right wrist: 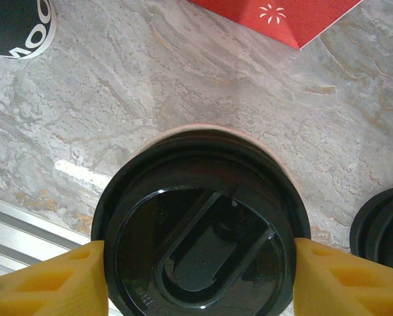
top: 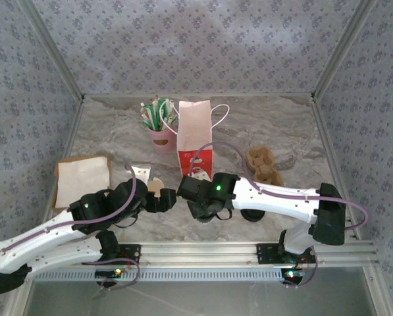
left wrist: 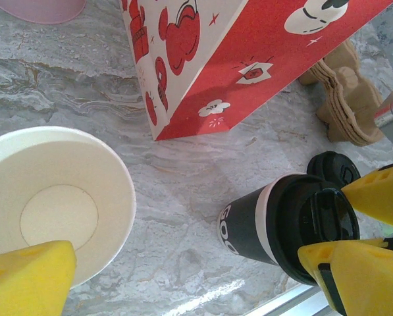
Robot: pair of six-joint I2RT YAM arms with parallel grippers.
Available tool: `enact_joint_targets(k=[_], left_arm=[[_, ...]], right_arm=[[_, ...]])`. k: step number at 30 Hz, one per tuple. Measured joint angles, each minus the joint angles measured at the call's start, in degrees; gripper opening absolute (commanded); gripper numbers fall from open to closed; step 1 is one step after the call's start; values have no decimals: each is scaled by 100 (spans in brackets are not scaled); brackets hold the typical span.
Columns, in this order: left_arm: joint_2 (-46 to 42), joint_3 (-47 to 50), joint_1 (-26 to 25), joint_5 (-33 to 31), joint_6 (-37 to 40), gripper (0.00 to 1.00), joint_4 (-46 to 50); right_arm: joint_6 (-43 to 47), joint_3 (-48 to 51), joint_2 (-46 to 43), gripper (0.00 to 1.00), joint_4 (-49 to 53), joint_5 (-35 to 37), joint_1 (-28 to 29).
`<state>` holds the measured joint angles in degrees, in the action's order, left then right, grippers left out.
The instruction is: Pack the takeout coffee
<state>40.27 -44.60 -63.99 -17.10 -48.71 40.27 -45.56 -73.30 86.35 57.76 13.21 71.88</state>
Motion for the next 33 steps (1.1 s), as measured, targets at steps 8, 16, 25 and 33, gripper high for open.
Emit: enact_joint_targets(k=[8, 16, 25, 33], left_arm=[[0, 0, 0, 0, 0, 99, -2], [52, 20, 15, 144, 4, 99, -160], [343, 20, 15, 332, 7, 99, -339], [341, 20, 15, 385, 7, 99, -409]], right_arm=[[0, -4, -33, 64, 79, 96, -13], [0, 2, -155, 64, 48, 107, -127], [2, 170, -201, 64, -160, -9, -238], [2, 256, -205, 64, -297, -151, -254]])
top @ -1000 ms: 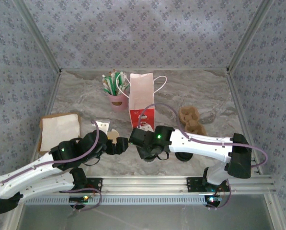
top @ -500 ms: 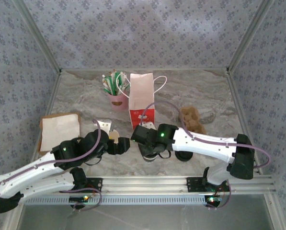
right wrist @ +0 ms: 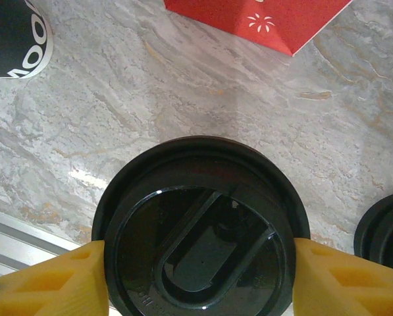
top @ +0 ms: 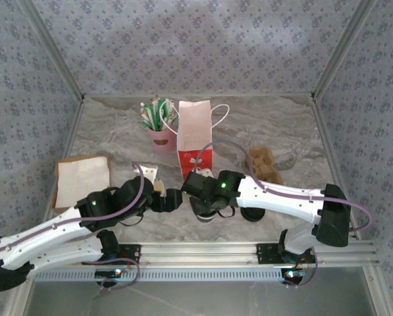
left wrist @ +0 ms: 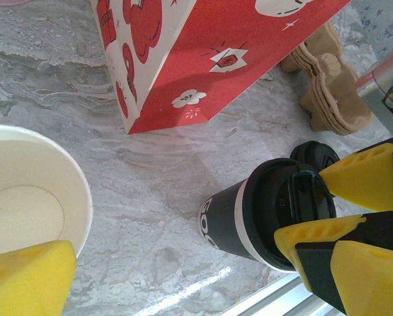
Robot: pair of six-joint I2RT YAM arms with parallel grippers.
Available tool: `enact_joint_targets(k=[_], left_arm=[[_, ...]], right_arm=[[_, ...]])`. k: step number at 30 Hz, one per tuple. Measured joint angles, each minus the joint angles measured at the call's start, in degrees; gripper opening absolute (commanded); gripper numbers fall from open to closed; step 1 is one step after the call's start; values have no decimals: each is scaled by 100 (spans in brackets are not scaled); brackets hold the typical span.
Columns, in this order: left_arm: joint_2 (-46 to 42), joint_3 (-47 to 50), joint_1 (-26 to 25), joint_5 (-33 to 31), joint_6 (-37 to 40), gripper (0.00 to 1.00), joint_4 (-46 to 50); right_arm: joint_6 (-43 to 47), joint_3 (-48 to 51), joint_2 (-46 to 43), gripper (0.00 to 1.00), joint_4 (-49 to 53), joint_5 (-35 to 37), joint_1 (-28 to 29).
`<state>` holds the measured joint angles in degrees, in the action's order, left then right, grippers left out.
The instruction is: Pack the takeout coffee
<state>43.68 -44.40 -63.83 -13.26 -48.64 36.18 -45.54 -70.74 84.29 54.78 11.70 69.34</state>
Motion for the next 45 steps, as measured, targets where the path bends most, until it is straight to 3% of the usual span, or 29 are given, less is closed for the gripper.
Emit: enact_joint_targets(k=[29, 45], left_arm=[[0, 2, 0, 0, 2, 100, -2], [0, 2, 0, 0, 2, 100, -2]], right_arm=[[2, 31, 90, 62, -59, -33, 0], [-28, 157, 42, 61, -192, 289, 197]])
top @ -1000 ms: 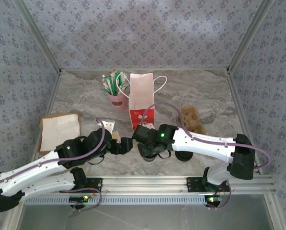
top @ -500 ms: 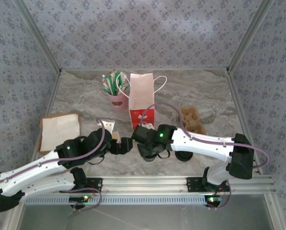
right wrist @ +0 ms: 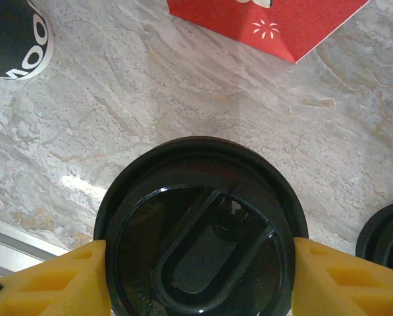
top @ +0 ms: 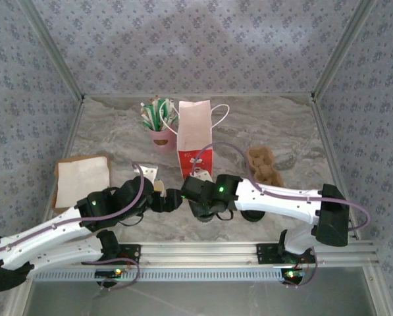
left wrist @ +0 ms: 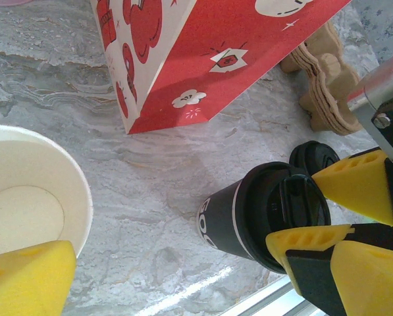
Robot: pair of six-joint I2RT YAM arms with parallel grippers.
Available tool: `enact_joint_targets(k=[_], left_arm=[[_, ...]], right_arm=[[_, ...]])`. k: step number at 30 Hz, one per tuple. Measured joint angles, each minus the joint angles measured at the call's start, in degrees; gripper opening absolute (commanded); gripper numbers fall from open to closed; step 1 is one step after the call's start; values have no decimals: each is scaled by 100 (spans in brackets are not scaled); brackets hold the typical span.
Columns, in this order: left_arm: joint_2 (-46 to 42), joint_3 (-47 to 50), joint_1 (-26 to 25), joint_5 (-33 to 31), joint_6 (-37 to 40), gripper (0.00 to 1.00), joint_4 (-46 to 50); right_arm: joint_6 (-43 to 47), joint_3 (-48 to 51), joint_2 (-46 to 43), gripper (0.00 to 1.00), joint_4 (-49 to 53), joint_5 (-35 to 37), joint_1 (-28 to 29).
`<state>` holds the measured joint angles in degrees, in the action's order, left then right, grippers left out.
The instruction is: Pack the takeout coffee
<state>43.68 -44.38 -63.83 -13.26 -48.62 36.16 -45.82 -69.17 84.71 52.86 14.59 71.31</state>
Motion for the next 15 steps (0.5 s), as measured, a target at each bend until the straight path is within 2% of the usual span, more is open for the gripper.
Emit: enact_joint_targets(k=[15], left_arm=[[81, -2, 0, 0, 0, 100, -26]], right_arm=[[-85, 420, -326, 61, -426, 234, 125]])
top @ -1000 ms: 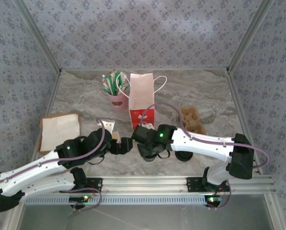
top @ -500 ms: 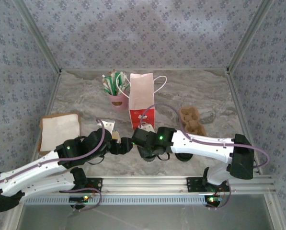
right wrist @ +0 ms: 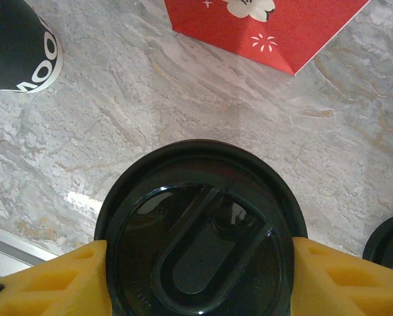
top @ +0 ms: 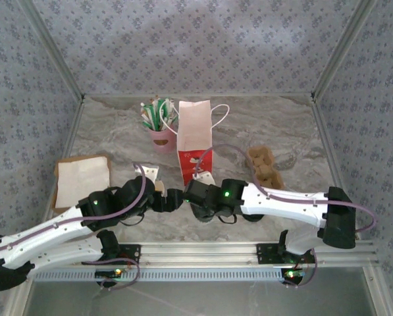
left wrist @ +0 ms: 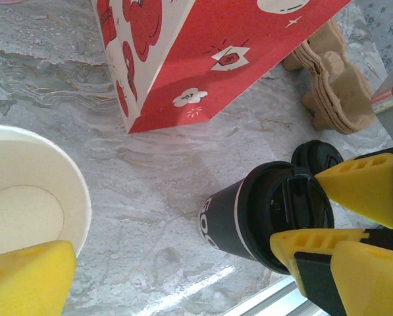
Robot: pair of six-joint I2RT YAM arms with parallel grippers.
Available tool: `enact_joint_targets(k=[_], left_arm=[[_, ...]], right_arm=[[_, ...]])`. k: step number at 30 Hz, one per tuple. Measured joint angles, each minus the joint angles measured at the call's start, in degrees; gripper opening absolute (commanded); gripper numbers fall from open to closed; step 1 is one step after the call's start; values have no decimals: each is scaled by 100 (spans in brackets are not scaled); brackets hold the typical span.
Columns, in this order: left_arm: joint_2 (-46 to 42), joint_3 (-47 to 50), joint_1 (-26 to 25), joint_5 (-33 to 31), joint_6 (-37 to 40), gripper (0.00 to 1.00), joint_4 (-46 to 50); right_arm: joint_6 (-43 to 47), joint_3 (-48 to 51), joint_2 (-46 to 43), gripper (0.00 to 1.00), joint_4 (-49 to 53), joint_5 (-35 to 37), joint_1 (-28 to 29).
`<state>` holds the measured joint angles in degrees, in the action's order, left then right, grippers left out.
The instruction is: Pack the takeout coffee
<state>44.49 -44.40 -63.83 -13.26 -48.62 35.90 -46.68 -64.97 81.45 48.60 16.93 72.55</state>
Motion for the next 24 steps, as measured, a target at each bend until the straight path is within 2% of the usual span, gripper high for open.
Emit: enact_joint_targets(k=[12, 24], left_arm=[[44, 2, 0, 0, 0, 99, -11], [96, 2, 0, 0, 0, 99, -13]], right_arm=[[-4, 81, -37, 61, -107, 199, 138], [120, -90, -39, 75, 358, 17, 149]])
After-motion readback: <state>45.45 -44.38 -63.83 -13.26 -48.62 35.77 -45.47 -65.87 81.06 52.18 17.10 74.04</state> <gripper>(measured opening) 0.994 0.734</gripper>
